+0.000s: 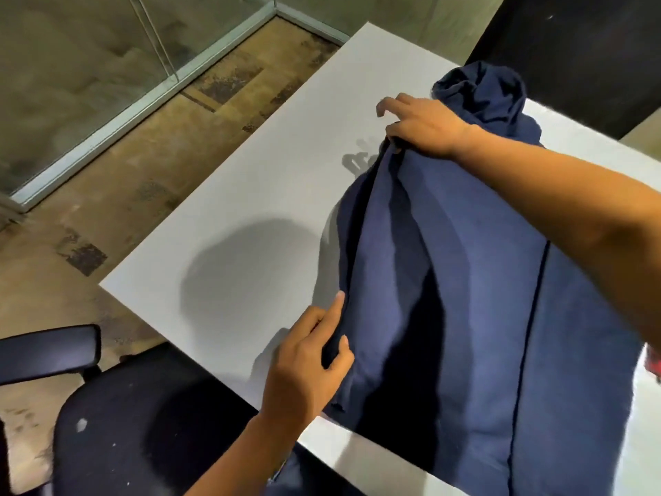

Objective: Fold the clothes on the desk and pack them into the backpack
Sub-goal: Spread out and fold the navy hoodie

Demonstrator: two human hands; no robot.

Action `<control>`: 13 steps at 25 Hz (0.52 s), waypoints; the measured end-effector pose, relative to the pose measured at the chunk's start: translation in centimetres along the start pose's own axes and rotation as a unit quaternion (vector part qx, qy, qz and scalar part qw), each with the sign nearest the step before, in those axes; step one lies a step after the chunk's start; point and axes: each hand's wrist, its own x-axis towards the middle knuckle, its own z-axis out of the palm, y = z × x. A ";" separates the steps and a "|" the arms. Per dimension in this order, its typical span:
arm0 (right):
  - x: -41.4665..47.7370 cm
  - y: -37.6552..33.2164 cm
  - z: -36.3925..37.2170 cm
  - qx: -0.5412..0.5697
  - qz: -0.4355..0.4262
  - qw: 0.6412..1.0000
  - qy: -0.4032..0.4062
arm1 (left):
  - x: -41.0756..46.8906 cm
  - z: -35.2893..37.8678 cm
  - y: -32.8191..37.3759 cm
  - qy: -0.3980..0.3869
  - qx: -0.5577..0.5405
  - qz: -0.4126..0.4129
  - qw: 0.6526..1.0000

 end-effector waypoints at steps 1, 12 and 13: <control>-2.1 1.3 0.3 -0.018 -0.025 1.000 -0.004 | 0.4 0.4 1.4 -0.018 0.018 0.020 0.999; -21.5 6.1 7.8 0.064 0.302 0.949 -0.071 | -4.0 9.5 5.8 -0.177 0.229 0.181 0.940; -22.5 5.4 8.7 0.119 0.360 0.923 -0.070 | -4.6 10.4 5.7 -0.189 0.220 0.175 0.941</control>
